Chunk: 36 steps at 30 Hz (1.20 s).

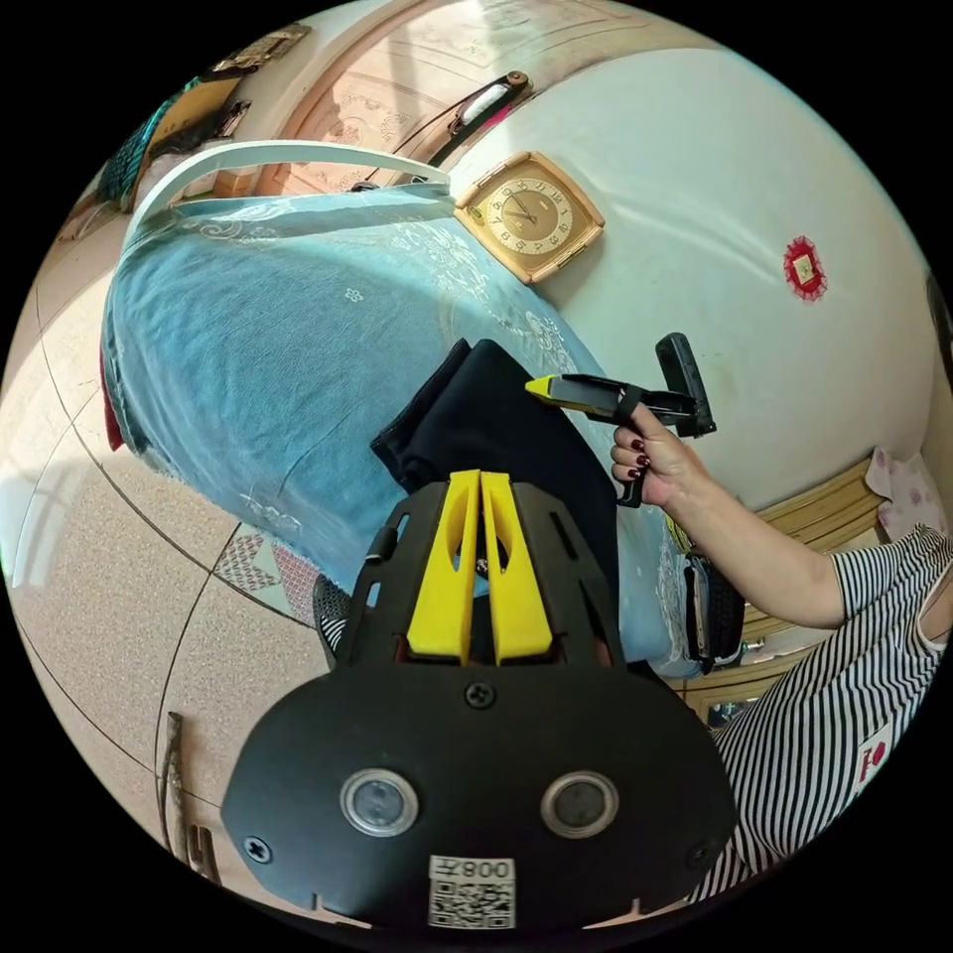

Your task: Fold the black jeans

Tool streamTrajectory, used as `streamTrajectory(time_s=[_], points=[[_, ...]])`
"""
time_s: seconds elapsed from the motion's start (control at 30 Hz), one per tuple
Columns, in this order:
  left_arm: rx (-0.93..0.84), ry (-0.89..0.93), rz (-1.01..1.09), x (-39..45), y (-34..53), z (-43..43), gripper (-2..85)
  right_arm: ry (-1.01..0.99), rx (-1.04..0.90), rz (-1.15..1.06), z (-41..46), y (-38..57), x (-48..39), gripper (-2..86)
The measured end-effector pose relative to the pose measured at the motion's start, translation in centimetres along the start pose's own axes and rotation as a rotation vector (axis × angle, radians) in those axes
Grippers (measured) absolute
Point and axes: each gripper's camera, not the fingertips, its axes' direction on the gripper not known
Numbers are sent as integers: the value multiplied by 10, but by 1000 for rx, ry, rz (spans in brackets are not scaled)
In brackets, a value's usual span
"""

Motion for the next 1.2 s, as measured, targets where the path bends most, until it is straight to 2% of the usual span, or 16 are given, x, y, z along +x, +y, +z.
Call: streamTrajectory(time_s=[0.3,0.47,0.63,0.87,1.03,1.2], points=[[-222,228,65,30,46,63,43,-185,43,238,-46,161,97,2],[-490,310,209,74,62,128,67,-288,140,439,-57,256,147,10],[-687,234,281,100,69,179,87,-466,204,531,-49,313,180,39],[-865,177,293,117,76,245,92,-581,209,578,-28,359,214,69],[-926,94,280,116,78,273,66,-647,214,597,-16,379,231,81],[-909,47,303,111,79,275,26,-697,214,614,-6,392,245,92]])
